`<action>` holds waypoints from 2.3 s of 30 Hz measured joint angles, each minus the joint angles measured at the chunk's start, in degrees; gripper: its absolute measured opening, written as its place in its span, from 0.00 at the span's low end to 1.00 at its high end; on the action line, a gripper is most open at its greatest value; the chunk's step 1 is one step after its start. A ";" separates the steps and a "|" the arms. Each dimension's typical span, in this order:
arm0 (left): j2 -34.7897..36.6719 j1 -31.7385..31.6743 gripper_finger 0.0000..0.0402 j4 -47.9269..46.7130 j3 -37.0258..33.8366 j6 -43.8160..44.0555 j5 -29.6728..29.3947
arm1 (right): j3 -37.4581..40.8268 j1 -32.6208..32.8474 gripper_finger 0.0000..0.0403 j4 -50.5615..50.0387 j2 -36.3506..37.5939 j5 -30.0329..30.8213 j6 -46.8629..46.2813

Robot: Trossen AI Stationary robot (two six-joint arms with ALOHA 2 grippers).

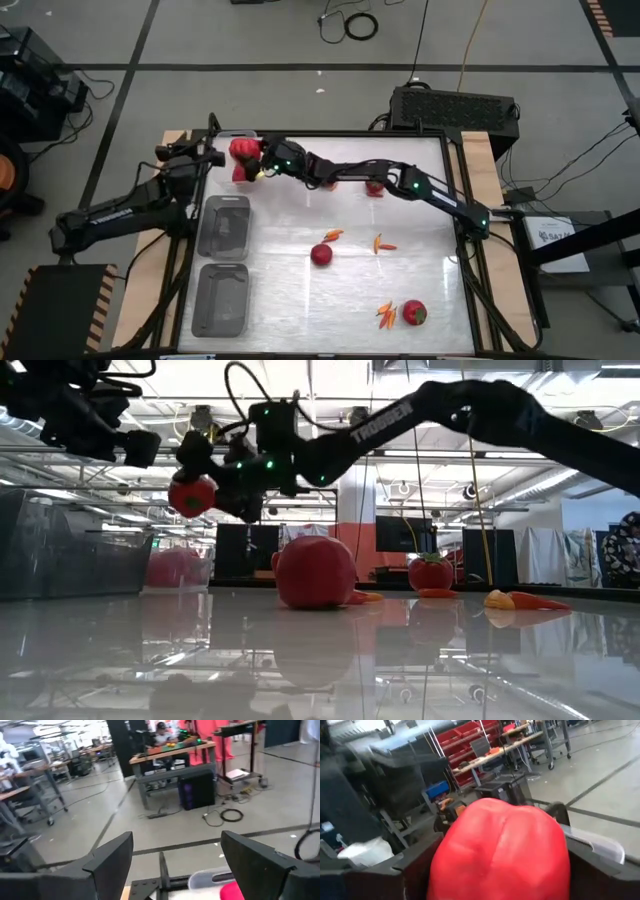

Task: Sort produce into baskets
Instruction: Put the bottom red bell pepper into the transparent bin, then put the red bell pepper into the transparent bin

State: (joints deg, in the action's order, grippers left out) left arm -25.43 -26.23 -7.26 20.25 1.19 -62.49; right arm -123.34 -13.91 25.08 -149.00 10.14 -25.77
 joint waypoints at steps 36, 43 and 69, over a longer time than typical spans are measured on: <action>-0.07 -7.94 0.77 5.82 0.02 -3.22 10.44 | -9.45 0.84 0.90 -13.06 -2.55 -6.00 11.02; -0.07 -7.93 0.77 5.28 0.02 -3.06 16.05 | -9.47 -1.17 0.90 -45.12 8.64 -5.68 11.61; -3.21 -7.94 0.77 9.38 0.02 -3.02 35.77 | -9.38 -5.84 0.90 -79.64 8.15 -0.66 -6.00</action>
State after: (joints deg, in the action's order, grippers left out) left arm -28.64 -34.17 2.12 20.27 -1.83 -26.72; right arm -132.72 -19.75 -54.56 -140.85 9.48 -31.77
